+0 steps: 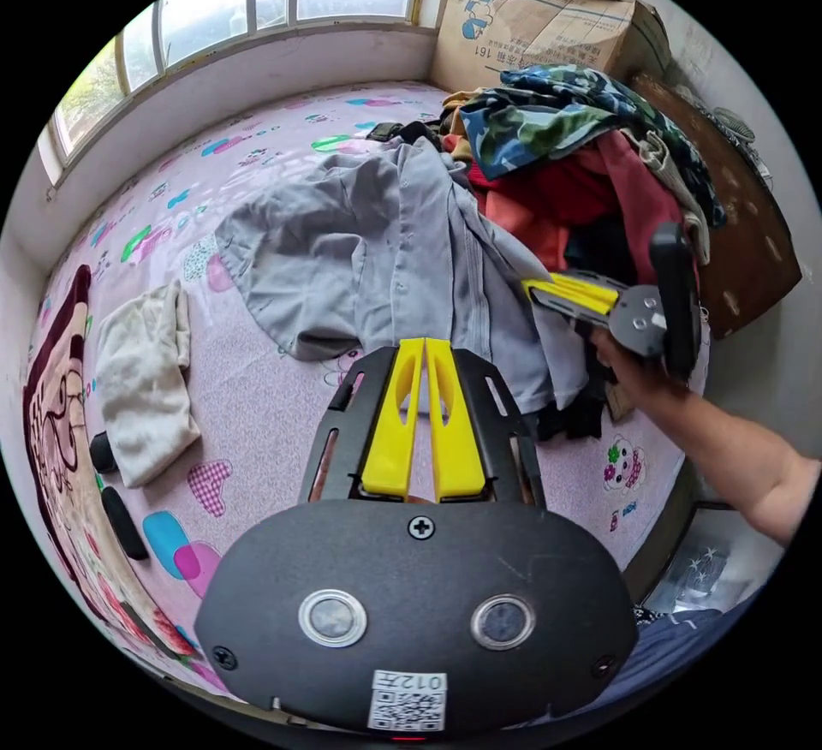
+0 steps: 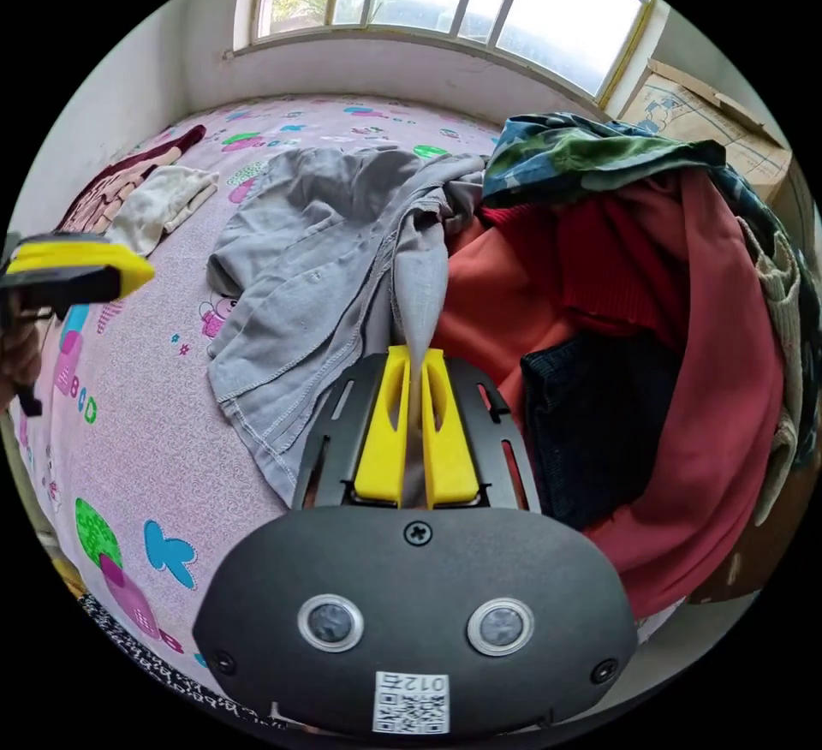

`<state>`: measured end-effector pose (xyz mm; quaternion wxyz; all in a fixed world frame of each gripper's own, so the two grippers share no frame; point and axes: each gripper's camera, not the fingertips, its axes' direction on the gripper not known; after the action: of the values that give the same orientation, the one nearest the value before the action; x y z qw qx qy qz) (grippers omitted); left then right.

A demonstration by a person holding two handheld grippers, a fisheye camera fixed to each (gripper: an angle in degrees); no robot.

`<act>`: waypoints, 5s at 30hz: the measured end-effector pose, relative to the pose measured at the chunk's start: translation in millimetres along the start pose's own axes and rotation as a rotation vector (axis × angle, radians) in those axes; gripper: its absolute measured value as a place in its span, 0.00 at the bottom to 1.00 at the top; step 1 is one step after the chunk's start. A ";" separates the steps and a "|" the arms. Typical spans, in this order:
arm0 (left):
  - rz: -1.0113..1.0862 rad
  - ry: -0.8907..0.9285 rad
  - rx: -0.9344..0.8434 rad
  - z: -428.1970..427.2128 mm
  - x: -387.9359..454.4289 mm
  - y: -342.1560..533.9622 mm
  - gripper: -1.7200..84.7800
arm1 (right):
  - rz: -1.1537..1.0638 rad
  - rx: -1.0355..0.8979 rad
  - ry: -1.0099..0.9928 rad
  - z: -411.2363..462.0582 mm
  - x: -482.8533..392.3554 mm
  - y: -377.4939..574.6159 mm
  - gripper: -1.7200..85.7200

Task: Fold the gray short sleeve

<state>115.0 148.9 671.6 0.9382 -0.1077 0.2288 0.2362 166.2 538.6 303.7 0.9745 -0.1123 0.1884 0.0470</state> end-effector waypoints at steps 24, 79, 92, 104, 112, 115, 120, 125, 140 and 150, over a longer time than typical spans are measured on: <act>0.135 -0.123 -0.267 107.4 93.5 -289.3 0.15 | -0.206 0.202 -0.174 -111.1 12.5 -6.6 0.02; 0.398 -0.311 -0.128 -509.1 -58.7 -12.7 0.02 | -0.556 0.131 -0.216 -172.1 -102.0 -266.0 0.04; 0.138 -0.298 0.147 -695.4 -159.6 131.2 0.01 | -0.389 0.220 -0.071 -335.0 -16.4 -313.7 0.04; 0.005 -0.385 0.463 -853.0 -163.9 313.9 0.01 | -0.379 0.262 -0.066 -477.4 -3.6 -220.8 0.06; -0.014 -0.390 0.432 -915.2 -139.9 384.2 0.01 | -0.458 0.143 -0.071 -547.3 -35.3 -203.2 0.09; -0.058 -0.344 0.406 -925.0 -150.4 398.0 0.01 | -0.463 0.127 -0.112 -555.1 -41.3 -222.6 0.09; -0.185 -0.198 0.225 -870.4 -214.7 397.3 0.01 | -0.480 -0.019 -0.216 -454.7 -64.2 -275.5 0.09; -0.316 -0.152 0.010 -739.6 -304.7 380.3 0.01 | -0.461 -0.189 -0.296 -248.6 -117.6 -335.4 0.08; -0.692 -0.367 -0.239 -522.5 -460.3 357.3 0.02 | -0.531 -0.397 -0.161 97.0 -323.3 -433.9 0.07; -0.753 -0.332 -0.168 -502.3 -467.0 400.5 0.04 | -0.578 -0.282 -0.213 74.0 -326.4 -366.6 0.12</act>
<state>-638.3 155.6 420.1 0.9712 -0.2203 -0.0008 -0.0912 -60.2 184.3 567.6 0.9366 -0.2891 0.0377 -0.1942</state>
